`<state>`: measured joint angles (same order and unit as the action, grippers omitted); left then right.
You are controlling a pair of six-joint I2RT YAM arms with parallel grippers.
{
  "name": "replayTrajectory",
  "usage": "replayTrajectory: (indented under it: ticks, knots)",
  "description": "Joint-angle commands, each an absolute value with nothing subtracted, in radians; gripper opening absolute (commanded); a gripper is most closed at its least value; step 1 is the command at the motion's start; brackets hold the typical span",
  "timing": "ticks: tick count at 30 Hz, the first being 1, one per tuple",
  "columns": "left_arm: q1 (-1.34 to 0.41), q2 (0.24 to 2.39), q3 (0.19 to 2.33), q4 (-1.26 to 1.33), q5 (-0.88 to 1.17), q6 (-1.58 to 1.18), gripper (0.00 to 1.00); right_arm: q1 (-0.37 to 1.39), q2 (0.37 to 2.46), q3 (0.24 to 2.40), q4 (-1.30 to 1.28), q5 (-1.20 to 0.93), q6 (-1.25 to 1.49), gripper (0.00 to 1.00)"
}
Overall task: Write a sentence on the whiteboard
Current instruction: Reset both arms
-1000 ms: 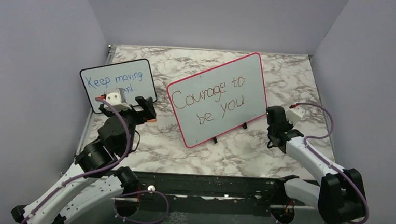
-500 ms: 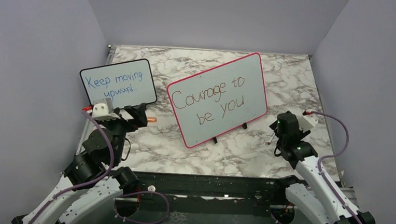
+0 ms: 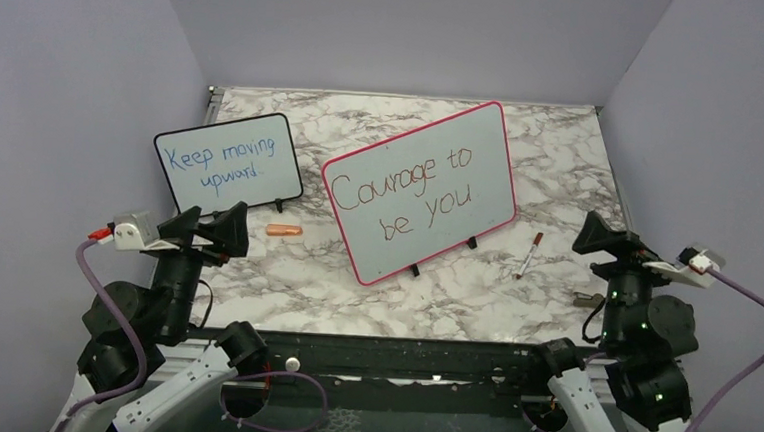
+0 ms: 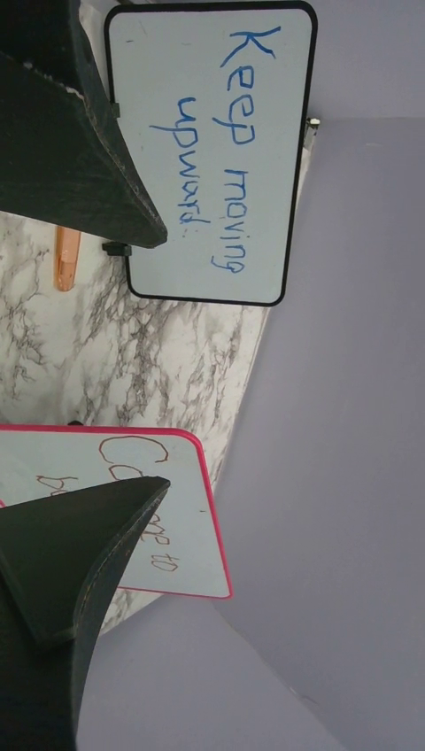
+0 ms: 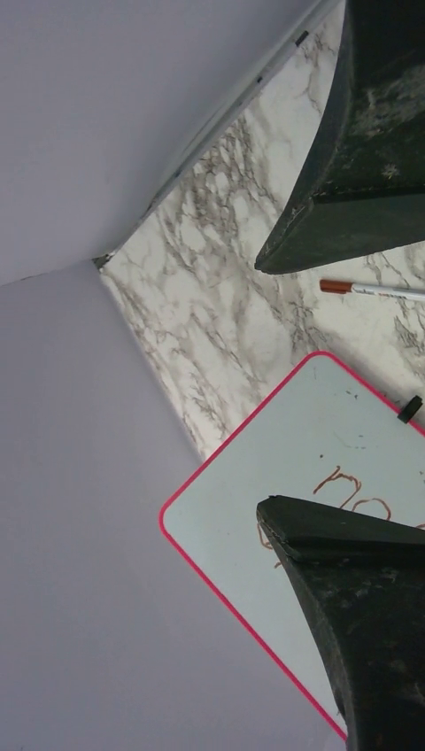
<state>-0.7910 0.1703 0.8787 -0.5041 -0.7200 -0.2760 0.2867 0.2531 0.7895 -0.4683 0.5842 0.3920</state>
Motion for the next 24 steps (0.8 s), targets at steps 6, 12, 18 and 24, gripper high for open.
replayTrajectory:
  ticks: [6, 12, 18, 24]
  knots:
    - [-0.786, 0.072, 0.827, -0.484, -0.652, -0.242, 0.99, 0.282, 0.095, 0.764, -0.428, 0.475, 0.085, 1.0]
    - [-0.787, 0.019, 0.75, -0.46, -0.686, -0.256, 0.99, 0.282, 0.034, 0.688, -0.401, 0.447, 0.058, 1.0]
    - [-0.786, 0.023, 0.727, -0.44, -0.704, -0.27, 0.99, 0.283, 0.018, 0.662, -0.395, 0.427, 0.061, 1.0]
    - [-0.786, 0.023, 0.714, -0.421, -0.705, -0.278, 0.99, 0.283, 0.015, 0.652, -0.387, 0.433, 0.064, 1.0]
